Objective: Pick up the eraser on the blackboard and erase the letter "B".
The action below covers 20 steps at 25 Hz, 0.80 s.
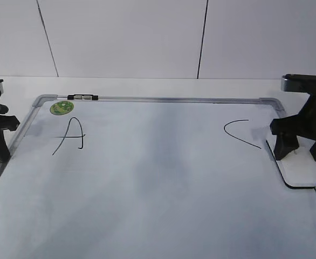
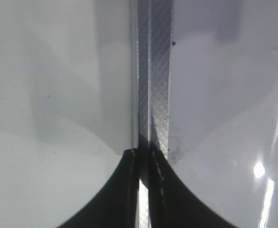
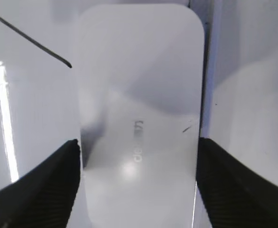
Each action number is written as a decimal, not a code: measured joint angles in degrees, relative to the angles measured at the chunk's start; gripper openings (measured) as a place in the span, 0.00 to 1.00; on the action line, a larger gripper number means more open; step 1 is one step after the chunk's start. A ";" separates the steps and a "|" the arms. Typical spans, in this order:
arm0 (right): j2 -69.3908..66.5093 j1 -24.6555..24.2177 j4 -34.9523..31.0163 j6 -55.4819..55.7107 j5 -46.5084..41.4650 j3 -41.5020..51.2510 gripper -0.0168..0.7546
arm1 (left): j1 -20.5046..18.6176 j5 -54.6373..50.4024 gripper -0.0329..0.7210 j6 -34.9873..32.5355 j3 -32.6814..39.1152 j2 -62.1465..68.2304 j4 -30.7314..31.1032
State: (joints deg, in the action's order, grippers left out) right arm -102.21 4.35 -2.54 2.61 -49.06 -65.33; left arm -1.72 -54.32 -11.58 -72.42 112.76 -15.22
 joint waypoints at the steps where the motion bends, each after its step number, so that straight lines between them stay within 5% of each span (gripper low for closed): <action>1: 0.00 0.00 0.00 0.00 -1.16 -0.85 0.80 | 0.00 0.00 0.06 0.00 0.00 0.00 0.00; 14: 0.00 0.00 0.64 -0.15 -19.69 -12.90 0.79 | 0.00 0.00 0.09 0.00 0.00 0.00 0.00; 20: -0.04 0.00 0.42 -0.27 -20.45 -13.92 0.79 | 0.00 -1.25 0.33 -0.22 -0.99 0.39 0.39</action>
State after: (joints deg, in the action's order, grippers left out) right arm -102.26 4.35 -2.12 2.34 -69.51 -79.25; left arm -1.72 -55.56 -11.80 -73.42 113.15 -14.82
